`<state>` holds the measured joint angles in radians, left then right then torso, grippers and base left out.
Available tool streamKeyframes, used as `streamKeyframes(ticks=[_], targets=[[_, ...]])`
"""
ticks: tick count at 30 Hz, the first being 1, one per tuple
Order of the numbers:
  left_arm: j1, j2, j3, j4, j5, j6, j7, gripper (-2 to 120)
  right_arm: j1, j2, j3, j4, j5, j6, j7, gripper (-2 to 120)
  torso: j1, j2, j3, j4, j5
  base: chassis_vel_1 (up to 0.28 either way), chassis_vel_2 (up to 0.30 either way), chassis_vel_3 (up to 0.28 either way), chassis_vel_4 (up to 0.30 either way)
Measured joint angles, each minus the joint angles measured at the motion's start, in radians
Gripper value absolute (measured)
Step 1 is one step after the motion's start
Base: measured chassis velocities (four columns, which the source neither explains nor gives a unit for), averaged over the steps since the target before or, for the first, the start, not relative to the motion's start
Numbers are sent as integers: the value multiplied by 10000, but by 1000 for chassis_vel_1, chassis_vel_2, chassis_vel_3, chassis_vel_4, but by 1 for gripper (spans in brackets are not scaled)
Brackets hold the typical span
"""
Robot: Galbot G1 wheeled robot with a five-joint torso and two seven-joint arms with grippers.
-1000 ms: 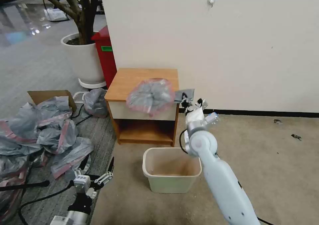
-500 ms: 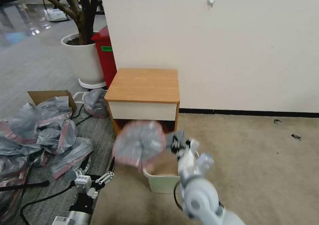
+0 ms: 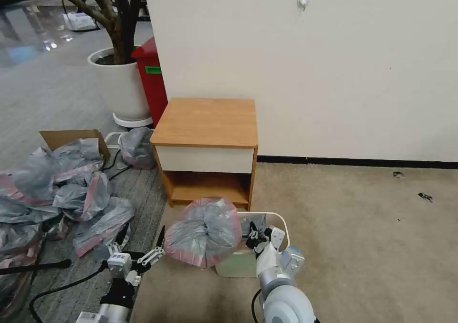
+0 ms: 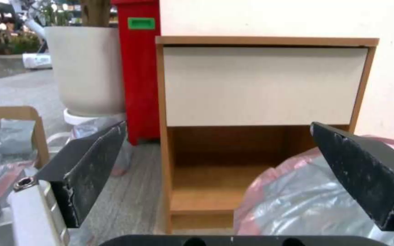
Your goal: Pick up the garbage bag from the table and place it over the trash can.
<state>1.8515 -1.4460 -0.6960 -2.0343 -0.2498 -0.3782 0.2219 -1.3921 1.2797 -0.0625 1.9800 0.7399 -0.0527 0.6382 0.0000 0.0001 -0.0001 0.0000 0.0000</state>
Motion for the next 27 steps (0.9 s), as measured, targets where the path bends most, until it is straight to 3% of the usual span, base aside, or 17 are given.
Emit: streamKeyframes(ticks=[2, 4, 6, 10, 13, 19, 23, 25, 27], targets=[[-4, 26, 30, -36, 0, 8, 0, 100, -78, -22, 44, 50, -166, -45, 31, 10, 0, 0, 0, 1, 0, 0, 0, 0, 0], [-3, 44, 47, -55, 0, 28, 0, 100, -134, -33, 63, 78, -269, -55, 52, 12, 0, 0, 0, 1, 0, 0, 0, 0, 0], [51, 161, 114, -216, 0, 217, -96, 100, -311, -77, 148, 173, -597, -66, 201, 25, -1, 0, 0, 0, 0, 0, 0, 0, 0], [75, 280, 121, -350, 0, 302, -168, 100, -410, -120, 245, 235, -746, -66, 254, 34, 0, 0, 0, 0, 0, 0, 0, 0, 0], [114, 459, 99, -596, -16, 417, -209, 100, -533, -188, 431, 441, -917, -43, 291, 49, -1, 0, 0, 0, 0, 0, 0, 0, 0], [17, 673, 56, -784, 47, -230, -277, 99, -767, -281, 814, 1003, -1085, 58, 308, 68, 0, 0, 0, 0, 0, 0, 0, 0, 0], [-9, 945, 109, -1197, 691, -645, -1063, 99, -1057, -388, 1548, 1703, -1100, 194, 251, 88, -1, 0, 0, 0, 0, 0, 0, 0, 0], [-6, 1019, 103, -1334, 898, -618, -1134, 100, -1106, -395, 1688, 1815, -1099, 221, 230, 92, 0, 0, 0, 1, -1, 0, 0, 0, 0], [-16, 1216, 285, -1760, 1364, -275, -1829, 100, -1194, -362, 1922, 1970, -1104, 281, 159, 99, -1, -1, 0, 0, 0, 0, 0, 0, 0]])
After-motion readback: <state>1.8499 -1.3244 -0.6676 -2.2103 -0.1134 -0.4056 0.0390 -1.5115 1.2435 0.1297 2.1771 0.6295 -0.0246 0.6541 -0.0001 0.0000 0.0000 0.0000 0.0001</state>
